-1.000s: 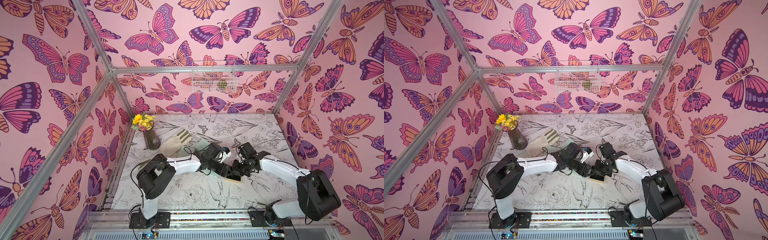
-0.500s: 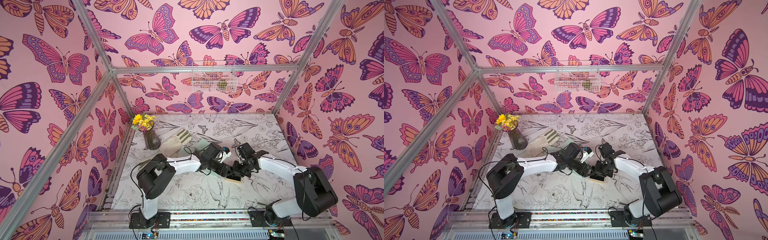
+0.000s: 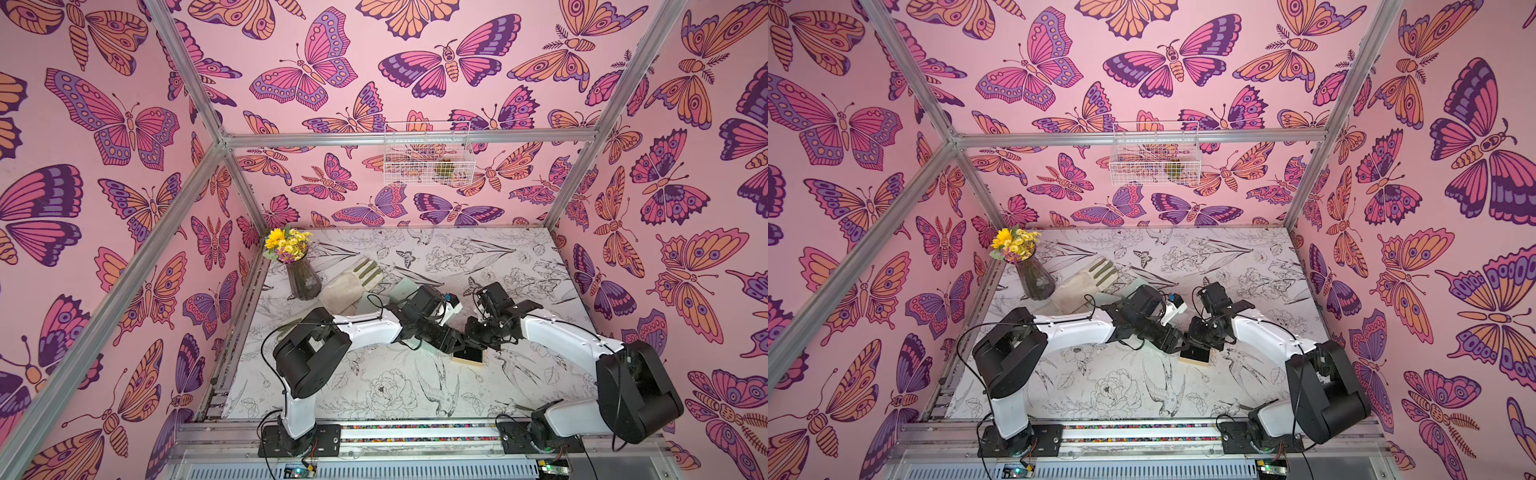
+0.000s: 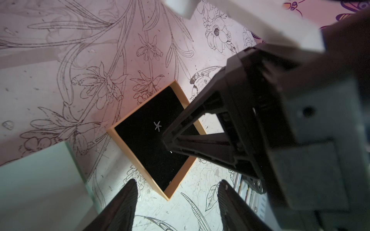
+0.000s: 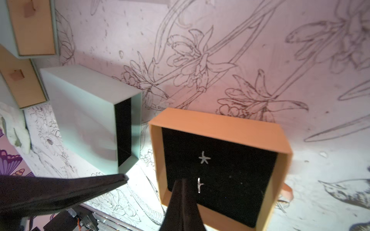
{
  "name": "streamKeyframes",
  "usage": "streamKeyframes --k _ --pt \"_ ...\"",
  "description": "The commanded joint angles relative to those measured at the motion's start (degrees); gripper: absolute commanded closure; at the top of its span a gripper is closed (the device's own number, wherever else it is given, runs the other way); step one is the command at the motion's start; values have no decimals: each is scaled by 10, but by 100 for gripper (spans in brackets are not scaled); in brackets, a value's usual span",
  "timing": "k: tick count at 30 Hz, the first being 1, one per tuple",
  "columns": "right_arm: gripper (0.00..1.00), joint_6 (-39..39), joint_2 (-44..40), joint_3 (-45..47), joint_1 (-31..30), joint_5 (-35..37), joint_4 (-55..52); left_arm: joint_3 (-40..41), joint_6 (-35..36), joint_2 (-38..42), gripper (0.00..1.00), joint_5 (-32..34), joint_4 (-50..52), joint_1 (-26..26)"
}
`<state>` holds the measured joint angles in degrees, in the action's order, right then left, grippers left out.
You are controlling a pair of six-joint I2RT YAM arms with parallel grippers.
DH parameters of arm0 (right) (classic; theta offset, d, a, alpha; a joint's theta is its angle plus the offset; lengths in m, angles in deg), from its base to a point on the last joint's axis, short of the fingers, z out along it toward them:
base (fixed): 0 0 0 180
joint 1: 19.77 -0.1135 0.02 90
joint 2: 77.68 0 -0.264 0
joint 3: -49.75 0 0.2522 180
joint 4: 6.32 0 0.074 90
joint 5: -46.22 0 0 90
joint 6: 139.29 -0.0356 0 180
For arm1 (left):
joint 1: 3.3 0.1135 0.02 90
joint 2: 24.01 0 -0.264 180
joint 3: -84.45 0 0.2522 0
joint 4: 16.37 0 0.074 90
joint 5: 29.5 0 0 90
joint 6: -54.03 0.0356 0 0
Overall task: Place the earrings into the drawer-style jewelry box
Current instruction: Insert the earring into the inner lining.
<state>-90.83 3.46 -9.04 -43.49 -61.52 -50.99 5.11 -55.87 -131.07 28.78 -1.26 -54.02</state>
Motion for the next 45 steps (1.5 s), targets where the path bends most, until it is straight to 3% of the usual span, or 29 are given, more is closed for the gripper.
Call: streamKeyframes --k 1,22,33,39,45 --pt "100 7 17 -9 -2 -22 7 5 9 -4 34 -10 -6 4" --pt "100 14 48 -15 -1 45 -47 10 11 -3 34 -7 -6 4" --pt "99 15 -20 -15 -2 46 -40 7 11 -4 34 -12 -6 1" --pt "95 9 -20 -11 0 52 -55 -7 10 -25 54 -18 -7 -10" --pt "94 3 -23 -7 1 56 -56 -11 3 -42 59 -2 -9 -9"
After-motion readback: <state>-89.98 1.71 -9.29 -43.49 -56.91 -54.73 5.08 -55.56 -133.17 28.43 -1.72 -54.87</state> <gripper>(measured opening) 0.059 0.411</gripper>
